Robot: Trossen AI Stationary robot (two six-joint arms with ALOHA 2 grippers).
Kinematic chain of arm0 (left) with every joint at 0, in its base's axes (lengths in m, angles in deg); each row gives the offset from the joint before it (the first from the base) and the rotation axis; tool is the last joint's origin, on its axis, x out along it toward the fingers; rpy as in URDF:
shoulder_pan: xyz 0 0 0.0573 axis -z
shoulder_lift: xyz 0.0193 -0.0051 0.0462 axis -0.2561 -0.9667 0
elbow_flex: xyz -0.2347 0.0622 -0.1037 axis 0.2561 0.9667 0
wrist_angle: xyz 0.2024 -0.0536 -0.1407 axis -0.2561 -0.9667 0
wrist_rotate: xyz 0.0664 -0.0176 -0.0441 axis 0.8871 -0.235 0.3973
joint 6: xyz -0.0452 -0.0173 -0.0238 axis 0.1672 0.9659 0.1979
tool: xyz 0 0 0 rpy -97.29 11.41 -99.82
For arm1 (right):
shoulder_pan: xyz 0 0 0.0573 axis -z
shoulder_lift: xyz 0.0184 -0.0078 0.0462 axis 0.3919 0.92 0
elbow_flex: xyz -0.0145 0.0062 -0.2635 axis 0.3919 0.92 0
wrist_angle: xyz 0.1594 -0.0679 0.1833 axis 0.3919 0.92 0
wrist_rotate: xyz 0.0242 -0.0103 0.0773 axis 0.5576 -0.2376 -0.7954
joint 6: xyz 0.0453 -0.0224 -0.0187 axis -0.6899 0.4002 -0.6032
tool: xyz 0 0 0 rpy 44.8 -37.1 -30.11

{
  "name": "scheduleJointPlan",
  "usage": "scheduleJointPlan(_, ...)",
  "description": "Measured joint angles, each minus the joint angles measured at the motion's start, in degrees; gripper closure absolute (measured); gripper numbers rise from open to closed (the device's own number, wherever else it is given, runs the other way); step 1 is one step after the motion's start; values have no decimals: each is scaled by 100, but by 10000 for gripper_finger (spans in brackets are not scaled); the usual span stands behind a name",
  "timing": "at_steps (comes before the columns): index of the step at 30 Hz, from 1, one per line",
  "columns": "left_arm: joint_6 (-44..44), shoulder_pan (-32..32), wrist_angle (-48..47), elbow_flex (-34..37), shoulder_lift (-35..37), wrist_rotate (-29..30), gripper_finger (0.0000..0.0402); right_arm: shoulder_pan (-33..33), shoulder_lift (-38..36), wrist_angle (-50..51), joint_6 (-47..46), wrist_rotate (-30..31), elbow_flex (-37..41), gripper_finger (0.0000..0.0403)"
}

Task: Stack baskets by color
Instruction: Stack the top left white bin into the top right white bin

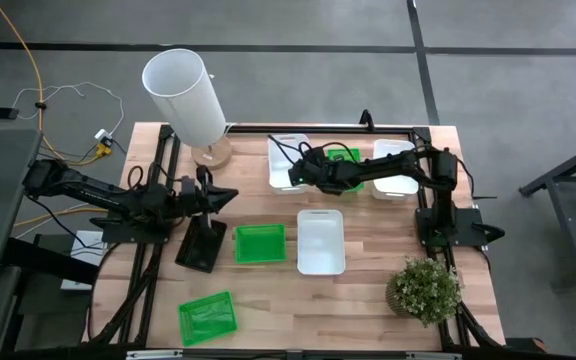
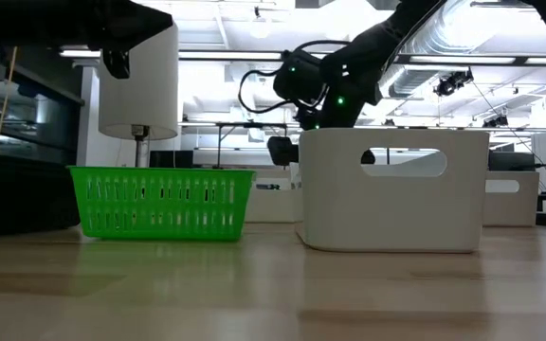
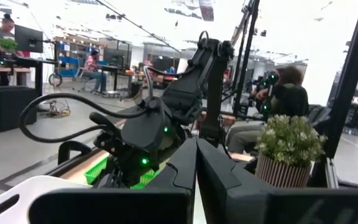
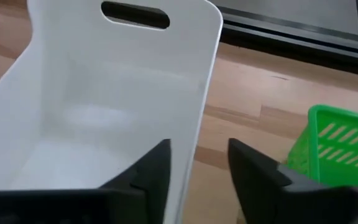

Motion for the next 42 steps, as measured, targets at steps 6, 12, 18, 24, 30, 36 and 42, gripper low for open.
scheduleJointPlan(6, 75, 0, 23, 0, 0, 15, 401, 8, 0, -2, 62, -65, 0, 371)
scheduleJointPlan(12, 74, 0, 24, 0, 0, 15, 401, -38, 0, 0, 221, -33, 0, 394)
scheduleJointPlan(18, 68, 0, 24, 0, 0, 15, 401, -38, -39, 17, 452, 62, 4, 401)
scheduleJointPlan(24, 71, 0, 10, 0, -2, 13, 401, -210, -491, 53, 928, 374, 8, 402)
scheduleJointPlan(30, 73, 0, -23, 0, 0, 13, 401, -544, -1297, 260, 1436, 632, 137, 402)
scheduleJointPlan(36, 73, 0, -64, -2, -2, 13, 401, -897, -2803, -108, 1363, 818, 1437, 403)
scheduleJointPlan(42, 73, -4, -62, -2, -1, 23, 401, -1190, -4625, -1133, 1266, 972, 2993, 403)
